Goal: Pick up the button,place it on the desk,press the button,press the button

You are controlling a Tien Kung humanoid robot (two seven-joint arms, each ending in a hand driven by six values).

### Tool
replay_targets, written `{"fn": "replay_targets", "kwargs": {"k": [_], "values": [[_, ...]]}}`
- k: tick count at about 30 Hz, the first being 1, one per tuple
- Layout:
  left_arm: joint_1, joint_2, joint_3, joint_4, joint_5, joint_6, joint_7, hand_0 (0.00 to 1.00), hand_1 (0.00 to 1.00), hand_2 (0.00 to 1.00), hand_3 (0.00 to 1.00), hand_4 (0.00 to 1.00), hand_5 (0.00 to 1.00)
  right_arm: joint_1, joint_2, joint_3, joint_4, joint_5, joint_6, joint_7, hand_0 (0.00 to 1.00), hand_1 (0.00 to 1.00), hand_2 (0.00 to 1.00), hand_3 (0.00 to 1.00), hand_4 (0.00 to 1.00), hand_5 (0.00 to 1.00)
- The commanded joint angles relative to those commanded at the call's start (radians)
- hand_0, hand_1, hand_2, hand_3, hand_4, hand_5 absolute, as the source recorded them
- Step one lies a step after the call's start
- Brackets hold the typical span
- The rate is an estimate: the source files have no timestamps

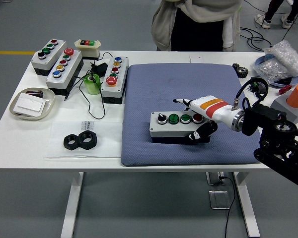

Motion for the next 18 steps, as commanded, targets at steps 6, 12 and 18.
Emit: {"fn": "replay_targets", "kwargs": {"k": [6,12,18], "values": [[0.002,0.000,-0.001,0.000,0.004,0.000,0.001,0.752,0.789,0.865,0.781,0.553,0.998,-0.003,-0.002,0.022,-0.015,-0.005,0.011,-0.012,0.595,0.577,0.879,0.998,0.973,0.156],[0.003,0.001,0.002,-0.001,-0.002,0.001,-0.002,0.752,0.789,0.865,0.781,0.553,0.998,-0.008,0.003,0.032,-0.041,-0.008,0.007,-0.011,0.846,0.772,0.980,0.998,0.987,0.166],[-0.001,0.000,0.008,-0.001,-0.011,0.002,-0.005,0.752,0.789,0.865,0.781,0.553,0.998,-0.031,-0.018,0.091,0.004,-0.006,0.026,-0.010,0.987,0.896,0.998,0.998,0.989,0.163]]}}
